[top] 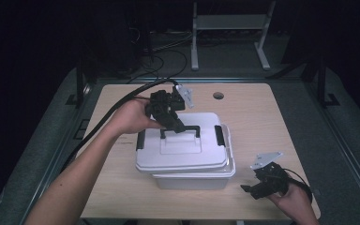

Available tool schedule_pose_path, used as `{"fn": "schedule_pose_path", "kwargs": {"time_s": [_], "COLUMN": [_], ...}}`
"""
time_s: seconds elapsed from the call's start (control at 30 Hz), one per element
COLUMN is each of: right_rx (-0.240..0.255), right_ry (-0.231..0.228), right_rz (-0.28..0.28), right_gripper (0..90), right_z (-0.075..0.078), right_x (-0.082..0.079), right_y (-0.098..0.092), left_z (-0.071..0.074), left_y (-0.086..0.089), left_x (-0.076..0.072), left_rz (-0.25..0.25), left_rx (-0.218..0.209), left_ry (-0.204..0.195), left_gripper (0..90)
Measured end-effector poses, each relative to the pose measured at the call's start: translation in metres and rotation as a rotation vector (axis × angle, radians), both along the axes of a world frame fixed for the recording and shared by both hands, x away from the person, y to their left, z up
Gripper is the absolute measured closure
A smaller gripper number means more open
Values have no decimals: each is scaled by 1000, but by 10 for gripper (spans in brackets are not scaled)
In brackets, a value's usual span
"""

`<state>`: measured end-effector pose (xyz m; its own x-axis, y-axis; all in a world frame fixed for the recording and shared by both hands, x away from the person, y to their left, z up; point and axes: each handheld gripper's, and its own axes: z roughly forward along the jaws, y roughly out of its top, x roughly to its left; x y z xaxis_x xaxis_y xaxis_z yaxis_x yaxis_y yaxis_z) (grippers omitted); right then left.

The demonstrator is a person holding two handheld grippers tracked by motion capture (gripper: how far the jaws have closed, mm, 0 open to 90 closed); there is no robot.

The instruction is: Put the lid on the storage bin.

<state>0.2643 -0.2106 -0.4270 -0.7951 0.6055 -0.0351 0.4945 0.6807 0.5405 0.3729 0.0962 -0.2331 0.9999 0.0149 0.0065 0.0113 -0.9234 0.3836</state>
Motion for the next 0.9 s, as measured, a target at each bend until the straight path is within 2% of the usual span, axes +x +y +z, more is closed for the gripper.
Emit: {"fn": "schedule_pose_path", "kwargs": {"time_s": [0.37, 0.7, 0.9], "right_rx": [2, 2, 4], "right_ry": [-3, -2, 0], "right_rz": [2, 1, -1], "right_gripper": [203, 203, 204], "right_z": [1, 0, 0], "right_x": [0, 0, 0], "right_y": [0, 0, 0], "left_z": [-13, -14, -12], "left_y": [-14, -17, -16], "left_x": [1, 2, 1], "left_rz": [-8, -10, -21], "left_rx": [-3, -13, -42], "left_ry": [3, 10, 5], "left_gripper": [843, 843, 843]}}
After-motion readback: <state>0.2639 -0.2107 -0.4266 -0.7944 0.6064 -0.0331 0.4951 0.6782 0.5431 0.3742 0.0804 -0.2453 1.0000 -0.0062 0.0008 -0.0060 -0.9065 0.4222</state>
